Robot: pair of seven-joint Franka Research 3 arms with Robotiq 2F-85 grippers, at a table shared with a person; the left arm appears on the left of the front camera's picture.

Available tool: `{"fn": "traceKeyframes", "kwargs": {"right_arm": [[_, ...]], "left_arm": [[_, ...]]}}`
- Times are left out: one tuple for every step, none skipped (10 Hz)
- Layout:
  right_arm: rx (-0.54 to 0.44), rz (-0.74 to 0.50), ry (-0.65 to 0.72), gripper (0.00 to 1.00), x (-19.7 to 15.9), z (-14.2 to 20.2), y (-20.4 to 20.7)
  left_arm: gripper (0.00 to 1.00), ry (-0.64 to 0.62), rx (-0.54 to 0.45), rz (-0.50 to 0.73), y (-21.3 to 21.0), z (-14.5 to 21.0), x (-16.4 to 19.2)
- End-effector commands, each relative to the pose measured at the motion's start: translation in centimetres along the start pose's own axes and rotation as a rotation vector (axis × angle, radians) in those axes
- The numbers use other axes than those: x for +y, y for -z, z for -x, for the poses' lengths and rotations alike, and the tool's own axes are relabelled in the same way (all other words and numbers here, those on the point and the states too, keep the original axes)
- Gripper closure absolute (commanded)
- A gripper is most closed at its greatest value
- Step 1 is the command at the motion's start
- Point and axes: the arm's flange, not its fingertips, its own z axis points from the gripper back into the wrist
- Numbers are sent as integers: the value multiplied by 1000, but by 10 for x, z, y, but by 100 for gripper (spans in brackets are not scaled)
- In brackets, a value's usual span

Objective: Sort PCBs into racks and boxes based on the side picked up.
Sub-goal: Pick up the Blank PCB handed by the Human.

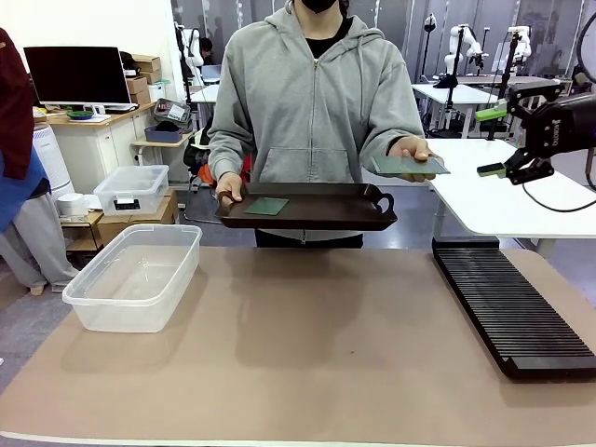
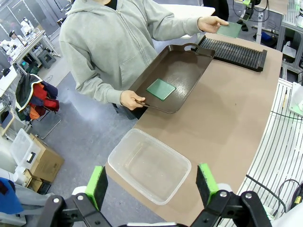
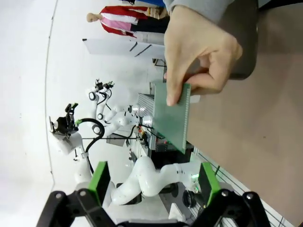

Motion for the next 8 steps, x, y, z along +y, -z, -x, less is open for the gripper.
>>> {"fn": "traceKeyframes", "kwargs": {"right_arm": [[-71, -33, -30, 0, -7, 9, 20], [-61, -60, -53, 0, -13, 8, 28], [-11, -38, -97, 0, -10, 3, 18], [-38, -24, -15, 0, -8, 3, 15], [-38, -24, -15, 0, -8, 3, 15], [-38, -24, -15, 0, -8, 3, 15], [-35, -26, -42, 0, -10, 4, 17], [-27, -42, 13, 0, -18, -9, 18]], "left_arm": [[0, 7, -7, 8, 1, 1, -1], [0, 7, -7, 8, 1, 1, -1], [0, 7, -7, 8, 1, 1, -1], [0, 7, -7, 8, 1, 1, -1], [0, 7, -7, 8, 1, 1, -1], [0, 7, -7, 8, 1, 1, -1], [0, 7, -7, 8, 1, 1, -1], [0, 7, -7, 8, 1, 1, -1]]}}
